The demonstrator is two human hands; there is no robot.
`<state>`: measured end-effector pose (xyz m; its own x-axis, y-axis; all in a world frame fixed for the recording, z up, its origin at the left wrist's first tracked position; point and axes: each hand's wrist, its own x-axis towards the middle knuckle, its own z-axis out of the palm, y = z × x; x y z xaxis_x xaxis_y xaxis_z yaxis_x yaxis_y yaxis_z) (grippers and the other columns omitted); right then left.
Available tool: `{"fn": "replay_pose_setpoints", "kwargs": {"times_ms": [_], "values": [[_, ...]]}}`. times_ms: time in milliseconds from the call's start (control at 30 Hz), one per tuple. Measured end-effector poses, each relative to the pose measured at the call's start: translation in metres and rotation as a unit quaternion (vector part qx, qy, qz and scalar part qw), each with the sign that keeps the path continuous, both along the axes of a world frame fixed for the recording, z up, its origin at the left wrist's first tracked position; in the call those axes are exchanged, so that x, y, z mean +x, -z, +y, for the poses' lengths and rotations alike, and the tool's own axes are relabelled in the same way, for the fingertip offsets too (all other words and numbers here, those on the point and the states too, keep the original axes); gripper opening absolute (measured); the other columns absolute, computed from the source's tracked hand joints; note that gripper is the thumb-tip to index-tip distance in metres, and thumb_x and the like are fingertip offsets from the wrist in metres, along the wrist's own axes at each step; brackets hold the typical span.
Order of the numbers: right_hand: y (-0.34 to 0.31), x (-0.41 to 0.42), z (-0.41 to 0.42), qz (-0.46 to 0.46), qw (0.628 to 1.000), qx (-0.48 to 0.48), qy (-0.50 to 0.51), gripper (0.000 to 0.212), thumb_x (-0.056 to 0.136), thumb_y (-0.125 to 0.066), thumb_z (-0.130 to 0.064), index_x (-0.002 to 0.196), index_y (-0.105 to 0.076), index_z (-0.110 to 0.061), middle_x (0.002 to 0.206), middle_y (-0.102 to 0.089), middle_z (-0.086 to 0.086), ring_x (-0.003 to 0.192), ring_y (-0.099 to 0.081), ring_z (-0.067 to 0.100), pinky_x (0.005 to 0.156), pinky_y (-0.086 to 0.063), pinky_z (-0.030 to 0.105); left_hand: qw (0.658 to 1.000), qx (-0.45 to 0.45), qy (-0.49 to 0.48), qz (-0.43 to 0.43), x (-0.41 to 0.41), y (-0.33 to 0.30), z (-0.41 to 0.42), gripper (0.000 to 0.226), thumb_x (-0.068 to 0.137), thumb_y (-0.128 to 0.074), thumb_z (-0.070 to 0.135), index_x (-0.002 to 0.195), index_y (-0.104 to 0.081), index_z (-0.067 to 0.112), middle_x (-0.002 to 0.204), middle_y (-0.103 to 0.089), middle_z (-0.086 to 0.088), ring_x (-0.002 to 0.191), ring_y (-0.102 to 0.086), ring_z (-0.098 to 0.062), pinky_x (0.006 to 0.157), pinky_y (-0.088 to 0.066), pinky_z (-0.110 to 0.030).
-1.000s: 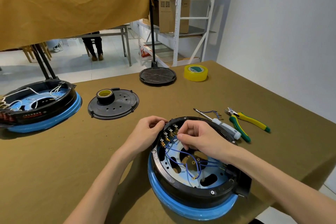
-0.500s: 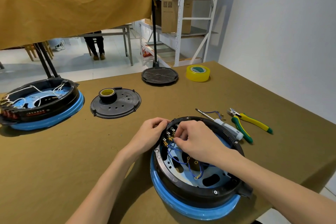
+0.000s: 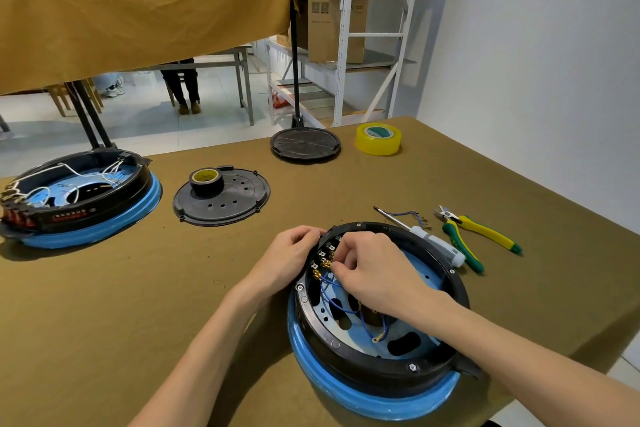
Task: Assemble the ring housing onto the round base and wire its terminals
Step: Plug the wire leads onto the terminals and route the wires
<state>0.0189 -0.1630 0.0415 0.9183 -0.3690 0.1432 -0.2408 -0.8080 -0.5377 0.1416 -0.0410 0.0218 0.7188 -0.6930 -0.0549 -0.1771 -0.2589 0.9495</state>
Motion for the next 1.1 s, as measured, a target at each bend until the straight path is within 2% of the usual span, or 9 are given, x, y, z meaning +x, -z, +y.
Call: {"fn": "replay_pose_setpoints", "kwargs": {"times_ms": [100, 267, 433, 633, 800, 933, 1100], "values": [[0.001, 0.0, 0.001, 0.0, 1.0, 0.001, 0.007, 0.016, 0.088, -0.068, -0.026, 0.074, -0.06, -0.03, 0.06, -0.065, -0.011, 0.06, -0.059, 0.004, 0.059, -0.041, 0.025, 1.0, -0.003, -0.001, 0.003, -0.001, 0.0, 0.0, 0.025, 0.109, -0.046, 0.03, 0.108, -0.07, 0.031, 0.106, -0.075, 0.007, 0.099, -0.07, -0.007, 0.085, -0.052, -0.024], [0.001, 0.0, 0.001, -0.005, 1.0, 0.006, 0.013, 0.017, 0.088, -0.068, -0.025, 0.074, -0.06, -0.03, 0.058, -0.064, -0.011, 0.059, -0.058, 0.004, 0.06, -0.042, 0.026, 1.0, -0.003, 0.0, 0.006, -0.001, -0.001, 0.001, 0.025, 0.109, -0.046, 0.031, 0.107, -0.07, 0.032, 0.105, -0.075, 0.007, 0.098, -0.071, -0.006, 0.083, -0.053, -0.022], [-0.003, 0.003, 0.005, -0.002, 1.0, -0.002, 0.009, 0.013, 0.089, -0.066, -0.024, 0.078, -0.062, -0.028, 0.061, -0.065, -0.01, 0.065, -0.061, 0.008, 0.067, -0.054, 0.033, 1.0, 0.004, -0.004, 0.0, -0.002, 0.0, 0.0, 0.031, 0.109, -0.045, 0.031, 0.122, -0.07, 0.02, 0.113, -0.074, 0.0, 0.109, -0.068, -0.015, 0.099, -0.052, -0.035], [-0.001, 0.005, 0.006, 0.001, 1.0, 0.001, 0.005, 0.007, 0.091, -0.066, -0.024, 0.084, -0.065, -0.024, 0.066, -0.066, -0.009, 0.072, -0.064, 0.013, 0.073, -0.056, 0.038, 1.0, 0.01, -0.005, -0.012, -0.003, 0.001, -0.002, 0.032, 0.111, -0.04, 0.029, 0.124, -0.067, 0.019, 0.114, -0.071, 0.002, 0.109, -0.065, -0.014, 0.1, -0.05, -0.034], [0.002, 0.008, 0.01, -0.001, 1.0, -0.016, 0.007, 0.005, 0.091, -0.061, -0.023, 0.087, -0.064, -0.022, 0.074, -0.067, -0.008, 0.08, -0.064, 0.018, 0.077, -0.055, 0.041, 0.999, 0.011, 0.015, -0.035, -0.004, 0.005, -0.002, 0.032, 0.113, -0.031, 0.026, 0.116, -0.063, 0.026, 0.11, -0.067, 0.008, 0.102, -0.06, -0.004, 0.089, -0.044, -0.016], [0.002, 0.012, 0.011, -0.001, 1.0, -0.01, 0.004, 0.005, 0.09, -0.06, -0.02, 0.089, -0.065, -0.019, 0.078, -0.068, -0.001, 0.08, -0.064, 0.022, 0.077, -0.056, 0.043, 0.999, 0.013, 0.023, -0.039, -0.001, 0.008, -0.001, 0.034, 0.114, -0.029, 0.029, 0.118, -0.063, 0.027, 0.11, -0.067, 0.01, 0.099, -0.06, 0.002, 0.082, -0.044, -0.013], [0.002, 0.009, 0.007, -0.001, 1.0, 0.019, -0.001, 0.007, 0.091, -0.066, -0.025, 0.086, -0.066, -0.02, 0.072, -0.066, -0.006, 0.076, -0.065, 0.019, 0.074, -0.058, 0.045, 1.0, -0.003, 0.005, -0.02, -0.001, 0.008, -0.004, 0.034, 0.112, -0.034, 0.024, 0.105, -0.067, 0.032, 0.108, -0.071, 0.004, 0.1, -0.065, -0.01, 0.085, -0.047, -0.024]]}}
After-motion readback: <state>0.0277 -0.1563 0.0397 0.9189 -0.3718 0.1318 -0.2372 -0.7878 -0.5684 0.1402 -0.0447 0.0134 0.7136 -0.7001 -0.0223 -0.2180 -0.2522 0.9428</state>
